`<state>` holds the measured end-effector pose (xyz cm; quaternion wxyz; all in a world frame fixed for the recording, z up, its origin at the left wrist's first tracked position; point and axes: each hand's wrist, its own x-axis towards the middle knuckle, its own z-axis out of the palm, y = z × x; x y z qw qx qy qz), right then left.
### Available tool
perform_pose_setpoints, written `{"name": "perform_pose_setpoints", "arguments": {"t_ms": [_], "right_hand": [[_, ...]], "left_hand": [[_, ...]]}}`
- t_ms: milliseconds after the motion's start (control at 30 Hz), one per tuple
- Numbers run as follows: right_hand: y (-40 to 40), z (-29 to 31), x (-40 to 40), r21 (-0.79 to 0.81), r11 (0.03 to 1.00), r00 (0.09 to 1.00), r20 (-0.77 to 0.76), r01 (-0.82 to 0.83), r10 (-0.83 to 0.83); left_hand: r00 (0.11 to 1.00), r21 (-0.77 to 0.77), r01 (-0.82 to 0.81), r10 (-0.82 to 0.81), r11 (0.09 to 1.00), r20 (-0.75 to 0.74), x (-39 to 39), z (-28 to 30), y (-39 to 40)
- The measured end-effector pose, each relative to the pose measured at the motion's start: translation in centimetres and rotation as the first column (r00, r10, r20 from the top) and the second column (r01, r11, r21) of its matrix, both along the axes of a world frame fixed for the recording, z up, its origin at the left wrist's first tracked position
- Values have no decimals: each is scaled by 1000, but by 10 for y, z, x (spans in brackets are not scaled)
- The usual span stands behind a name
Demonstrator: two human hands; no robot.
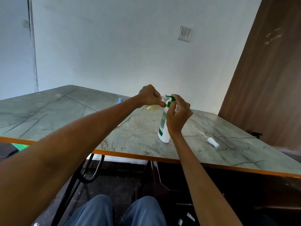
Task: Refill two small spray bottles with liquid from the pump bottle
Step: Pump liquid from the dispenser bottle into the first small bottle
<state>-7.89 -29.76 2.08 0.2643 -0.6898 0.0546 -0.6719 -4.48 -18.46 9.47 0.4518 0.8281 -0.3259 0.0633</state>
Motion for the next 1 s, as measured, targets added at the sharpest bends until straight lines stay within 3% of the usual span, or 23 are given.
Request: {"name": "perform_pose_setpoints", "arguments": {"t_ms": [300, 500, 633, 1000], "right_hand": [[4, 13, -3, 51, 998, 999, -9, -30, 31], [-4, 2, 3, 35, 997, 996, 66, -68, 65], [1, 6, 1, 88, 992, 996, 16, -90, 89], [2, 20, -8, -78, 997, 995, -101, 2, -10]], "left_hand": [[1000, -19, -23, 23, 1000, 1, 0, 2, 1], [1000, -19, -3, 3, 1000, -16, 1, -2, 0], [1000, -19, -8, 8, 1000, -17, 3, -2, 0], [999, -38, -28, 26, 999, -35, 0, 8, 8]]}}
